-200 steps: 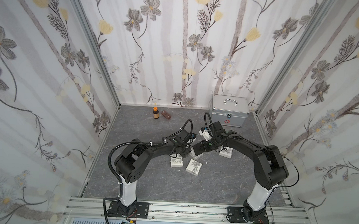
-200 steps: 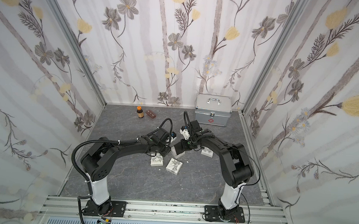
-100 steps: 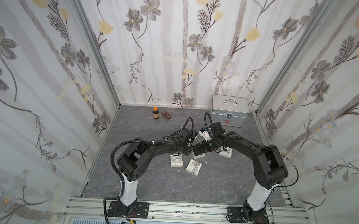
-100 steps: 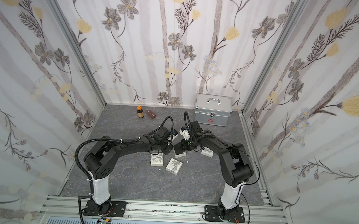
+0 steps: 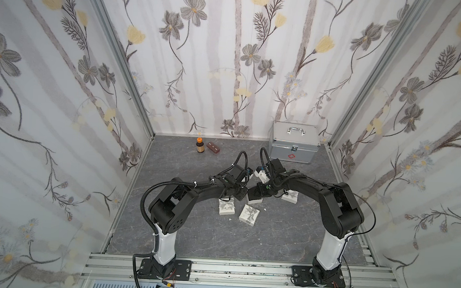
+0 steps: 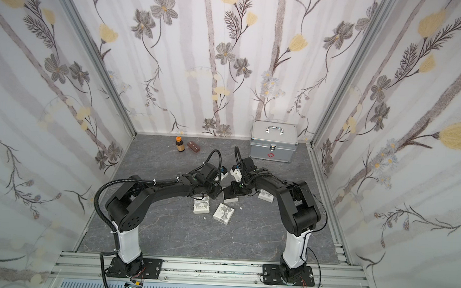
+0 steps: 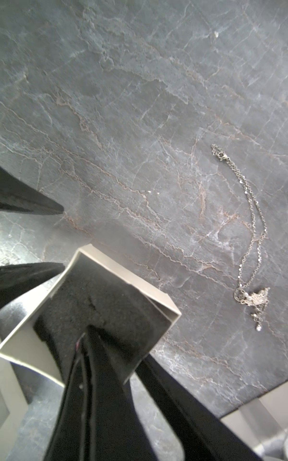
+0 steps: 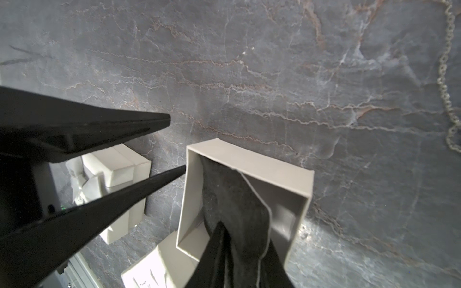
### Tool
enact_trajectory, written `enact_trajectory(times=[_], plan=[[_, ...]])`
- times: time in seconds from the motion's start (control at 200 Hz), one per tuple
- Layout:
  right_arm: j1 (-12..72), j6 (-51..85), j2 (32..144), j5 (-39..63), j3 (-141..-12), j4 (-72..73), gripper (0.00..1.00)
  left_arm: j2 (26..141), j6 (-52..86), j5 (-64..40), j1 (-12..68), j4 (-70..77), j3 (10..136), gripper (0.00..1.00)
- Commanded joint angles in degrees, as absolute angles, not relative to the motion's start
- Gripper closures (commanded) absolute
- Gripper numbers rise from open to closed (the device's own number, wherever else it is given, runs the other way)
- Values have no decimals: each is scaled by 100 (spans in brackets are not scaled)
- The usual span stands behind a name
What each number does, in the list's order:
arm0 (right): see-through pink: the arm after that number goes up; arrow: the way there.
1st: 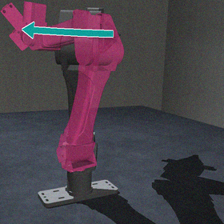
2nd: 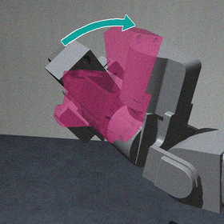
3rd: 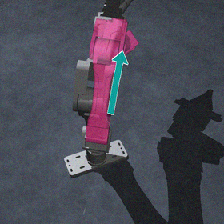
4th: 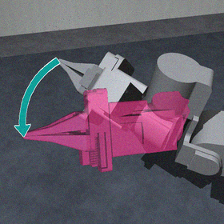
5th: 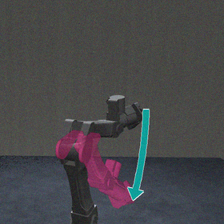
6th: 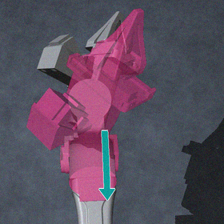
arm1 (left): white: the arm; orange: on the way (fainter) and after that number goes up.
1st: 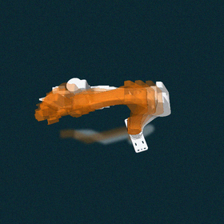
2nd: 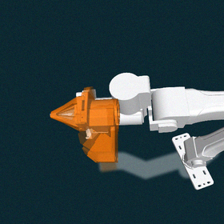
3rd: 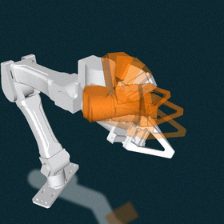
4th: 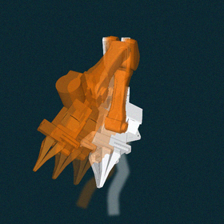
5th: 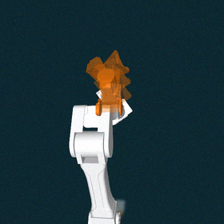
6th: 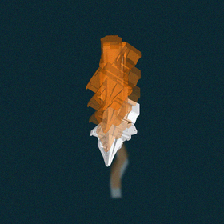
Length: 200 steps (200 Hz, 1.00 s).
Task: Take the necklace out of the lift-off lid jewelry box
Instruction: Place the inner lining in the jewelry box.
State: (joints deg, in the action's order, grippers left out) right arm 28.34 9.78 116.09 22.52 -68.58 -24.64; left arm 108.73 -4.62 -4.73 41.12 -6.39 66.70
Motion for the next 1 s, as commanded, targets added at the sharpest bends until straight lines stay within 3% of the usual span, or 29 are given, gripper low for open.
enact_trajectory(times=[0.0, 0.16, 0.37, 0.644, 0.994], plan=[[2949, 882, 11448, 1722, -6905, -2329, 68, 10775, -412, -502, 4112, -434, 6621, 66], [3152, 809, 11141, 1024, -6925, -2390, 55, 10737, -392, -431, 4095, -318, 6522, 66], [3243, 835, 10922, 565, -6823, -2272, 51, 10585, -276, -498, 4040, -26, 6259, 66], [3317, 954, 10885, 850, -6825, -1910, 81, 9687, 73, -788, 3691, 571, 5529, 62], [3401, 1212, 11519, 315, -6964, -1860, 88, 8164, 114, -897, 3238, 940, 4631, 54]])
